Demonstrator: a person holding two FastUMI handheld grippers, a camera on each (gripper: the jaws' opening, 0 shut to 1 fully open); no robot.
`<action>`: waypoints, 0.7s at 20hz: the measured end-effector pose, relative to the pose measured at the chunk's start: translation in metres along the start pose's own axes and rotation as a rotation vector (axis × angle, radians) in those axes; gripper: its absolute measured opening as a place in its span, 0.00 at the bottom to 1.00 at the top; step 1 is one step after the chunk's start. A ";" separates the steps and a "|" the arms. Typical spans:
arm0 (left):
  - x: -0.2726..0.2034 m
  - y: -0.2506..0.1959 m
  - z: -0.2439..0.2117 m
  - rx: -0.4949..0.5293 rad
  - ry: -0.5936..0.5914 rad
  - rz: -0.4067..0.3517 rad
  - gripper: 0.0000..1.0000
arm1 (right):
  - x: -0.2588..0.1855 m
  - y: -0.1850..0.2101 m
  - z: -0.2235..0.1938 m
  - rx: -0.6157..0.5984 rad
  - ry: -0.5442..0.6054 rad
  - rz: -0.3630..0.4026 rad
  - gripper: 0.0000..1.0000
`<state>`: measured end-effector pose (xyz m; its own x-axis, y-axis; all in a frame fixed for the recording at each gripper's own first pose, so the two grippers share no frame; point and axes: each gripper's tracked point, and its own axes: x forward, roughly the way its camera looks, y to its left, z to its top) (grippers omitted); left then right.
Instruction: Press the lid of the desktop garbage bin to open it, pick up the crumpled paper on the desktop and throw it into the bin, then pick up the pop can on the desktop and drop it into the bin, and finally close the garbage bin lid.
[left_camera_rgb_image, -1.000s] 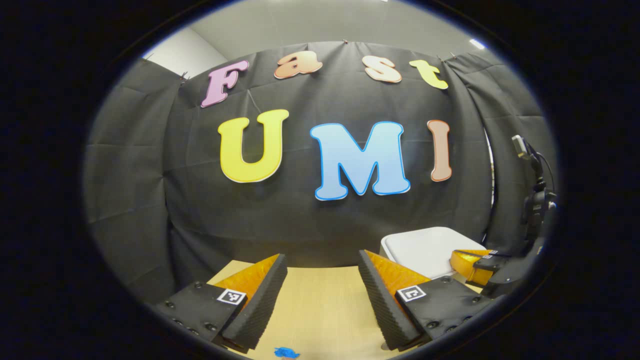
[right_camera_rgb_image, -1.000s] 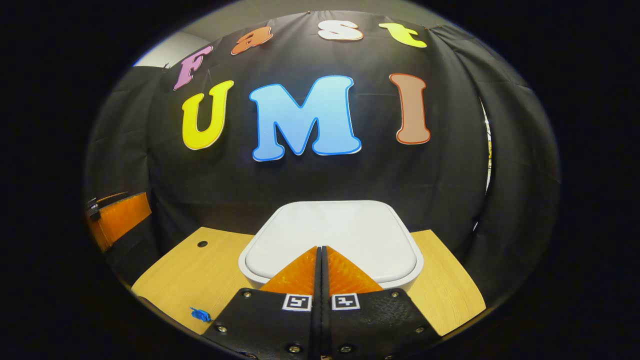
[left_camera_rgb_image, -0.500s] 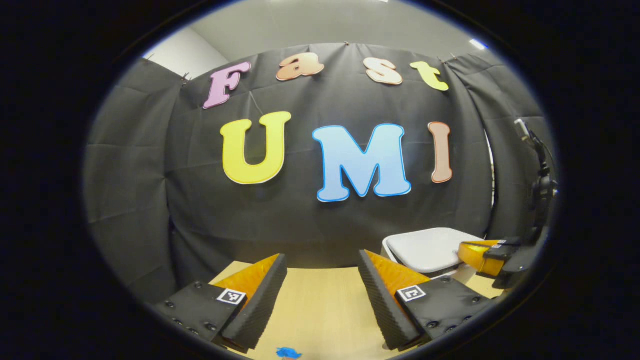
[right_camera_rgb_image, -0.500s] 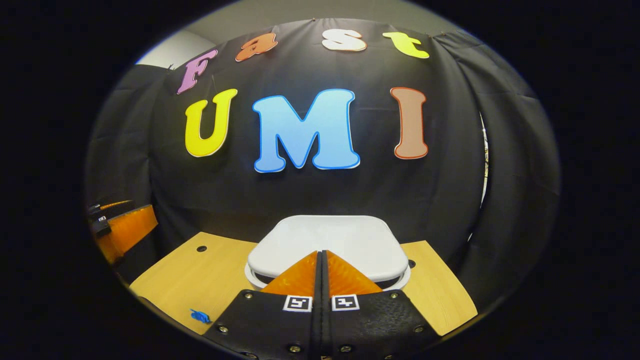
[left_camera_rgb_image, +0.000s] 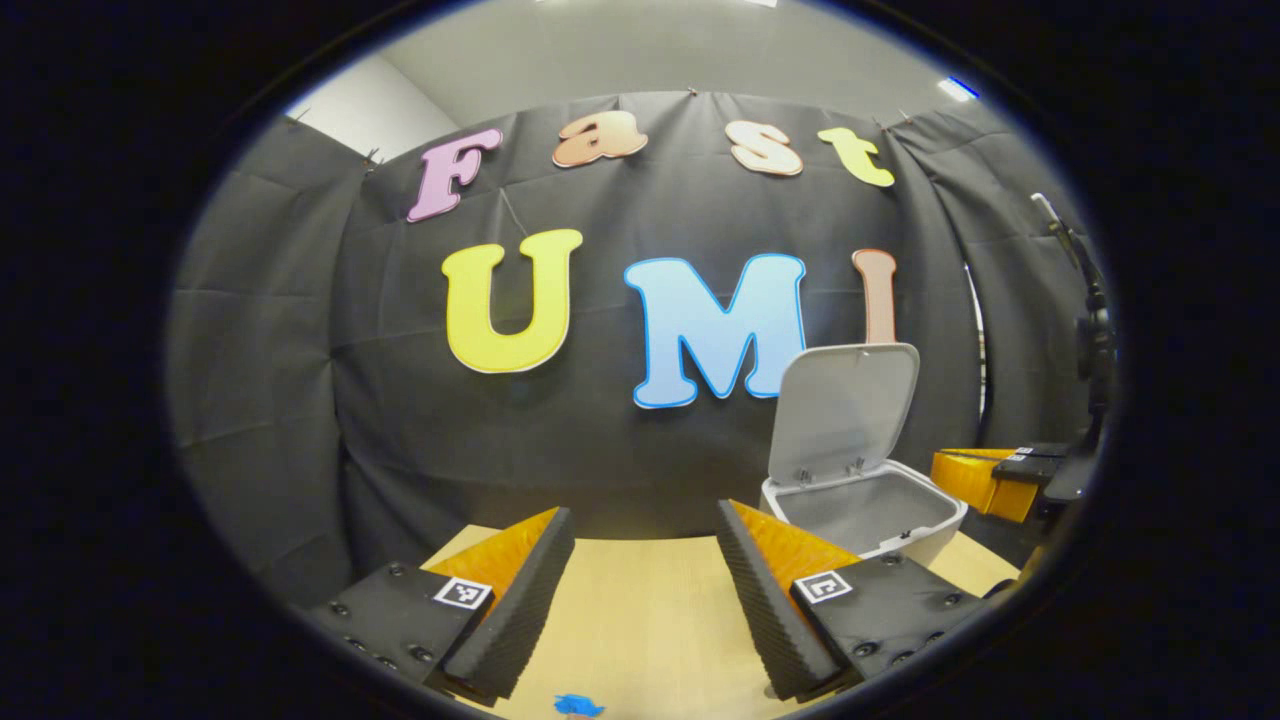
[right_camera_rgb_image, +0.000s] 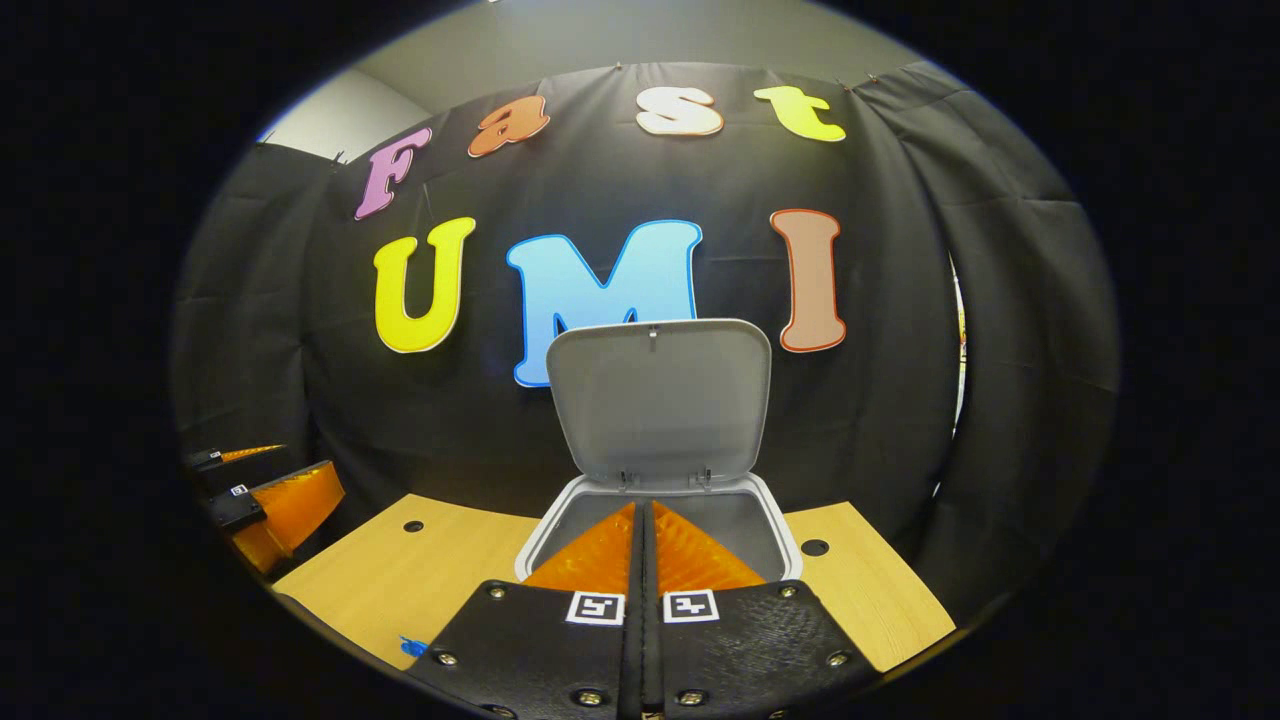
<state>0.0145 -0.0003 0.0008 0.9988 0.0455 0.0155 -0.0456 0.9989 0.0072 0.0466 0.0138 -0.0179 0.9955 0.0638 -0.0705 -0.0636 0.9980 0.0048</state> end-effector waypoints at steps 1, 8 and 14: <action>0.000 0.001 -0.001 -0.003 0.001 0.001 0.96 | -0.001 0.001 0.001 -0.001 -0.002 0.001 0.00; -0.016 0.008 -0.013 -0.004 -0.003 -0.016 0.96 | -0.019 0.013 0.011 -0.033 -0.022 0.024 0.00; -0.027 0.019 -0.064 0.010 0.080 -0.039 0.97 | -0.029 0.022 0.007 -0.041 -0.011 0.038 0.00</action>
<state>-0.0121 0.0176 -0.0638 0.9979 0.0076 -0.0649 -0.0065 0.9998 0.0161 0.0163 0.0338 -0.0089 0.9930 0.1020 -0.0597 -0.1041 0.9940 -0.0335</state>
